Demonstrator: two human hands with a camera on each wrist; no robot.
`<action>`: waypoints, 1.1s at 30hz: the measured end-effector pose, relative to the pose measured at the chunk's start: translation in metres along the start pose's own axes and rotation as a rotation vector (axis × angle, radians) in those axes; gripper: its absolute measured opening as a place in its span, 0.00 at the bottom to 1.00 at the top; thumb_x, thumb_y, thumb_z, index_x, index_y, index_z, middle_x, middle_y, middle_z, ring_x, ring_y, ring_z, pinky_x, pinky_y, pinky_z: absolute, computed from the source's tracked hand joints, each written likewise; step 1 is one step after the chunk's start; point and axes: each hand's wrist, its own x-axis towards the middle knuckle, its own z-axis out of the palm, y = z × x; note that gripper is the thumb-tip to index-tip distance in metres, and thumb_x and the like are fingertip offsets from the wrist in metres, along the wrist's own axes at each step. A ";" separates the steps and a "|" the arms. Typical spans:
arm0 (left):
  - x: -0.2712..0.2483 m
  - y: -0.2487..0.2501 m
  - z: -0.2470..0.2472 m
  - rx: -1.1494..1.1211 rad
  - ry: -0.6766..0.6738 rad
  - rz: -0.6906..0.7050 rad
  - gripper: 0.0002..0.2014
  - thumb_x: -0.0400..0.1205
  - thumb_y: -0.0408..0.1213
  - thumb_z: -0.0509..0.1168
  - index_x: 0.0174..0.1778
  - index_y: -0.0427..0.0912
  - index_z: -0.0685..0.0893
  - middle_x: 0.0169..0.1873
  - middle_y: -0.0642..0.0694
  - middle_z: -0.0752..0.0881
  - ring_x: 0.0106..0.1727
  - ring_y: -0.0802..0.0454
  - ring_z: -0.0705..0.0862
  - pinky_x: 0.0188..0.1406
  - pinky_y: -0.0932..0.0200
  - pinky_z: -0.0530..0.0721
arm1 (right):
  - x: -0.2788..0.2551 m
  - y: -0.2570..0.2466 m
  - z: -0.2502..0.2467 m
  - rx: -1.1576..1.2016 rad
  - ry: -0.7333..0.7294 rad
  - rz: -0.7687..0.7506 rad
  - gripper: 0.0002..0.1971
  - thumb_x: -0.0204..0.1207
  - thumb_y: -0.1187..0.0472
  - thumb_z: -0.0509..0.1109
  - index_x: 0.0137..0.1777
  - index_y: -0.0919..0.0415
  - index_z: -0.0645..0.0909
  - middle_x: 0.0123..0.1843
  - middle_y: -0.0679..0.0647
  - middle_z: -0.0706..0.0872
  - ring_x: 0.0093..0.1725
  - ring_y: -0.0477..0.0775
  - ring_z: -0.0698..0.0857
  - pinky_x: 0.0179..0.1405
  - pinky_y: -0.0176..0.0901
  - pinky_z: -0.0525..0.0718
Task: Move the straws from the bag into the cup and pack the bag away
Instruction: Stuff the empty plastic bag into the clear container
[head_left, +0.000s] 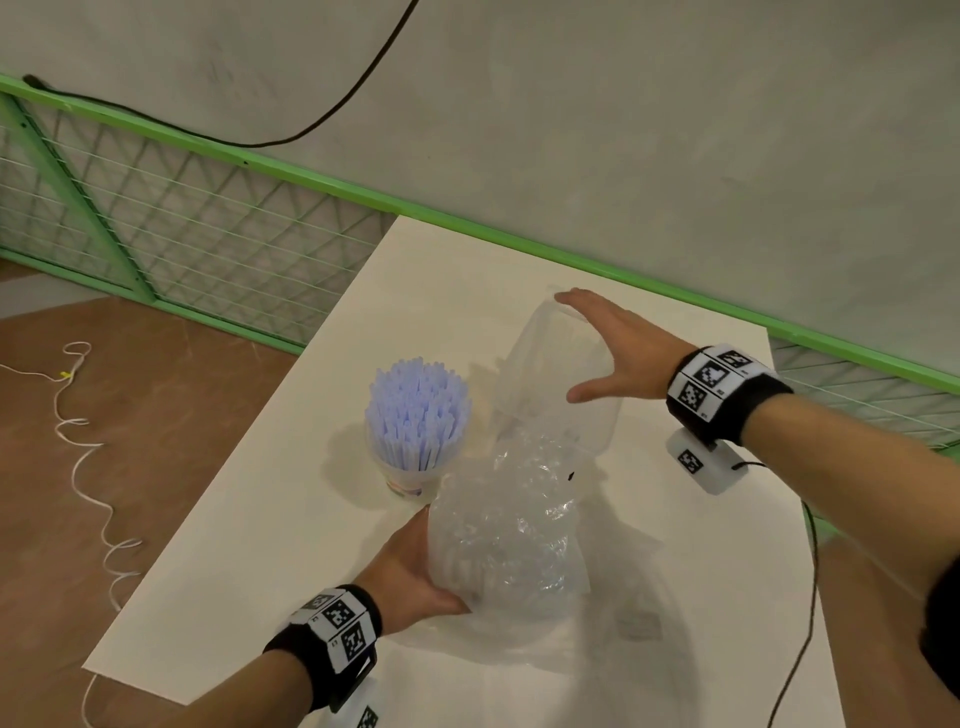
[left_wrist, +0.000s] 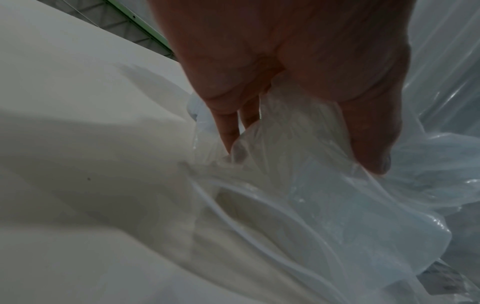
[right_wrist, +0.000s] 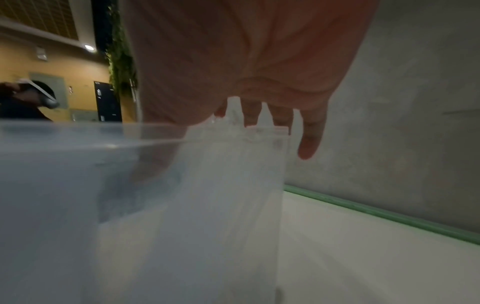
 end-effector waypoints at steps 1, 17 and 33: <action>0.000 0.000 0.000 0.001 0.001 0.000 0.46 0.55 0.47 0.87 0.70 0.56 0.76 0.60 0.64 0.86 0.65 0.64 0.83 0.68 0.56 0.81 | 0.007 0.001 -0.001 0.006 -0.003 -0.033 0.58 0.62 0.36 0.81 0.83 0.35 0.45 0.87 0.44 0.52 0.84 0.51 0.59 0.80 0.61 0.66; 0.001 0.000 0.001 0.007 0.011 -0.009 0.45 0.57 0.47 0.88 0.70 0.56 0.75 0.62 0.59 0.85 0.66 0.62 0.82 0.69 0.51 0.81 | 0.034 -0.012 0.004 -0.095 0.168 -0.145 0.24 0.79 0.38 0.64 0.73 0.41 0.77 0.81 0.40 0.70 0.72 0.49 0.78 0.66 0.55 0.81; -0.009 0.007 0.001 -0.040 0.002 -0.065 0.41 0.59 0.28 0.86 0.64 0.55 0.74 0.56 0.57 0.86 0.55 0.76 0.83 0.48 0.80 0.79 | -0.146 -0.102 0.051 0.284 0.038 -0.103 0.37 0.72 0.51 0.76 0.80 0.46 0.65 0.78 0.37 0.71 0.70 0.33 0.73 0.69 0.29 0.71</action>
